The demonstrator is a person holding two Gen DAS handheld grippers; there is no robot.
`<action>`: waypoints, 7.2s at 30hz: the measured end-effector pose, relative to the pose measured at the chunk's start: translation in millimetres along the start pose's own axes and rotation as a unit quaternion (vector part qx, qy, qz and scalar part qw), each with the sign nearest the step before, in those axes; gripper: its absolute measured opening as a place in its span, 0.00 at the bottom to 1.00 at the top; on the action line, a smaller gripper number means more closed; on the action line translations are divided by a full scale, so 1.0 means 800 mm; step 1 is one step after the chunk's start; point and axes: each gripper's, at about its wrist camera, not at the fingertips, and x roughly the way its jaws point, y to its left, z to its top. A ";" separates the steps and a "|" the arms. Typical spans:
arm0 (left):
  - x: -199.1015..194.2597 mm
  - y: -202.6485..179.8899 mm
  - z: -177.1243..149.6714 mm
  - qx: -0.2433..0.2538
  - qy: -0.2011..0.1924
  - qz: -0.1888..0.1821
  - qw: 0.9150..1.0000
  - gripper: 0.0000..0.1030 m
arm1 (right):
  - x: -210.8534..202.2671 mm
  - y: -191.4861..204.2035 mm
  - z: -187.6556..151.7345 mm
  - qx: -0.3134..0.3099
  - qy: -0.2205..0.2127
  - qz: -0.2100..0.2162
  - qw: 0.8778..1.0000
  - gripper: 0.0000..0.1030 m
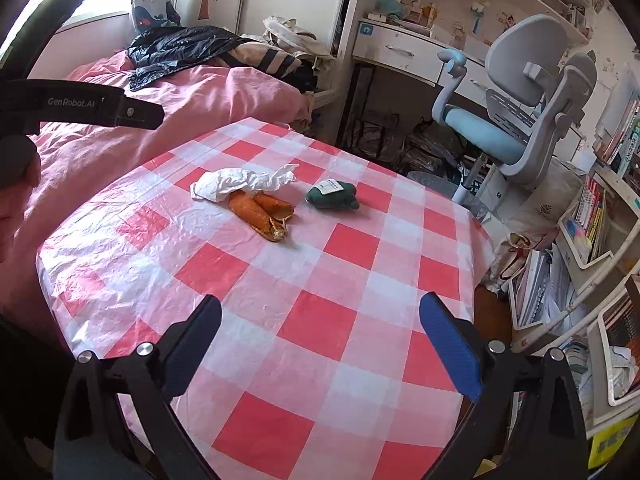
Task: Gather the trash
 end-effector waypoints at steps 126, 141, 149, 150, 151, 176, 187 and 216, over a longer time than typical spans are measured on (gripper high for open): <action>0.005 -0.003 0.001 0.001 0.011 -0.001 1.000 0.93 | 0.003 0.007 0.001 -0.006 0.003 0.001 1.000 0.92; 0.014 0.009 -0.002 0.001 0.013 0.008 1.000 0.93 | 0.002 0.006 0.001 0.001 0.003 0.005 1.000 0.92; 0.062 0.068 -0.007 -0.056 0.063 0.010 0.996 0.93 | 0.007 0.009 0.001 -0.008 0.002 0.022 1.000 0.92; 0.067 0.066 -0.007 -0.054 0.068 0.005 0.996 0.93 | 0.009 0.008 0.002 -0.008 0.002 0.024 1.000 0.92; 0.076 0.065 -0.001 -0.048 0.070 0.002 0.996 0.93 | 0.010 0.006 0.002 -0.007 0.002 0.027 1.000 0.92; 0.174 0.046 0.030 -0.001 0.171 -0.103 0.980 0.15 | 0.035 -0.014 0.013 0.023 0.015 0.093 0.995 0.92; 0.102 0.118 0.013 -0.107 0.130 -0.149 0.974 0.11 | 0.063 0.008 0.023 -0.005 0.032 0.102 0.994 0.92; 0.116 0.078 0.066 -0.050 0.108 -0.121 0.986 0.12 | 0.156 0.051 0.064 -0.065 0.095 0.146 0.983 0.17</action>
